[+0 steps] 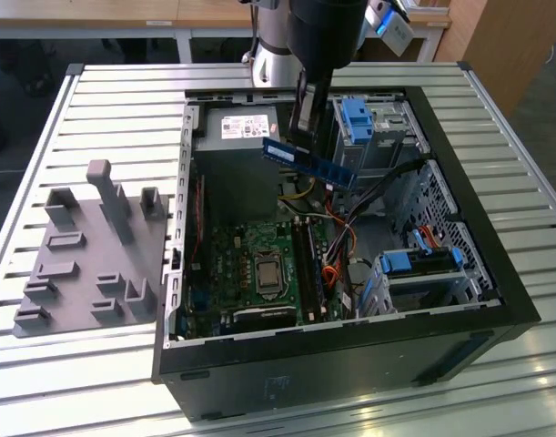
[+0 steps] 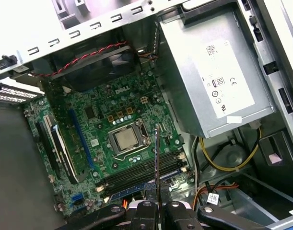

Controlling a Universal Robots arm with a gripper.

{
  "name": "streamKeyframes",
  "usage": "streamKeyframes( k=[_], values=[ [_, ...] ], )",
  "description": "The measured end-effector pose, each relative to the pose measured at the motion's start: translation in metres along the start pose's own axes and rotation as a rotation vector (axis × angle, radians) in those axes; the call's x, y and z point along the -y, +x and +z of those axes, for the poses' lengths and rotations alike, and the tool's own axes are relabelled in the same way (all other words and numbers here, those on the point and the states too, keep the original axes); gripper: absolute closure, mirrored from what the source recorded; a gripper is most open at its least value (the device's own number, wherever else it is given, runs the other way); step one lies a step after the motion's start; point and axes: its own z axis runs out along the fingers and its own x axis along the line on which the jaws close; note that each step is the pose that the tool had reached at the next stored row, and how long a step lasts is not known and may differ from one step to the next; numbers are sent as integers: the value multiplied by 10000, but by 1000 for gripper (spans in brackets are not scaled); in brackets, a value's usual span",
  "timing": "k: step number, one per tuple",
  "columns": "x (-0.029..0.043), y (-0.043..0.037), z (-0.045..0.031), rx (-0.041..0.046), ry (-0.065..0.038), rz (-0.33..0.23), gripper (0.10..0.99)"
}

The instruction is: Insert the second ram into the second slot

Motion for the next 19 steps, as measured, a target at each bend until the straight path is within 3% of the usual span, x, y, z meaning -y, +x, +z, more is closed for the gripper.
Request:
streamKeyframes(
  k=[19],
  values=[
    [0,0,17,37,15,2420,949]
  ],
)
